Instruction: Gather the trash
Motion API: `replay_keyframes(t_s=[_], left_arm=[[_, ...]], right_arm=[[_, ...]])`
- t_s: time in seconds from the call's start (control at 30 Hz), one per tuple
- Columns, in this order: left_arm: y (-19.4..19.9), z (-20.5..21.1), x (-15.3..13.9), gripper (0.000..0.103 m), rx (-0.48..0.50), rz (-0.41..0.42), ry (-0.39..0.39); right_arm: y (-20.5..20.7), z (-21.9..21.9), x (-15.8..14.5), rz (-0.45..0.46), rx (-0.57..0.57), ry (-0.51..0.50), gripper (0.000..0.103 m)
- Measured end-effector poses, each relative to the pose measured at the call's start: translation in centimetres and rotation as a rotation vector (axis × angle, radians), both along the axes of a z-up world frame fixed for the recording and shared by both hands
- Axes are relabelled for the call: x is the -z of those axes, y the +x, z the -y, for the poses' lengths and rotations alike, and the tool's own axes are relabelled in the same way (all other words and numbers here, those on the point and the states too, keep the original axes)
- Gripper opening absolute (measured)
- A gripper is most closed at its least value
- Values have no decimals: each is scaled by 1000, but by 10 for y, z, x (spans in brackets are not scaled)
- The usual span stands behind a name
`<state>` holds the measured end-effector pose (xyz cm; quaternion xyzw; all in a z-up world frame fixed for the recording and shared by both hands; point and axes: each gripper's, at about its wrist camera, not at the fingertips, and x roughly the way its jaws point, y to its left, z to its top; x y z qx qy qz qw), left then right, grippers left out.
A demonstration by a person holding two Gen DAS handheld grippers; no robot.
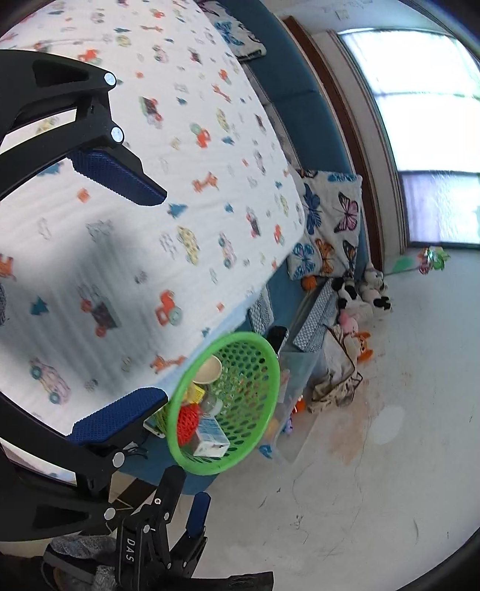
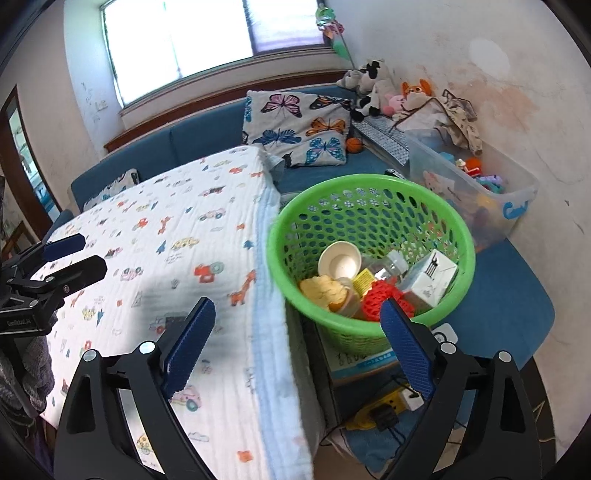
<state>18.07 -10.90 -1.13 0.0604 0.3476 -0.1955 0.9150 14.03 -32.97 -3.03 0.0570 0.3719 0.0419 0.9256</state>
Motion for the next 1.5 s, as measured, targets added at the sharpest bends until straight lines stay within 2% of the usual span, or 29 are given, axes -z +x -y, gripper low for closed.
replay_keyframes(t_s=[0.47,0.73,1.07,1.5], left_arm=[[-33,-66,2,96,-171,11,-41],[-46,-95,9,96,-269,-13,-58],[-61,-97,6,96,-287,36,-5],[-70,-99,5,96,-289,46,-11]], right_arm=[[-21,-49,-11,23,-51,-3,98],[-29,-78,-8,33,-85,-74,98],[-37,-85,-10,42,-92,-72,98],[-41,-89,-11,43,-95,-69,98]])
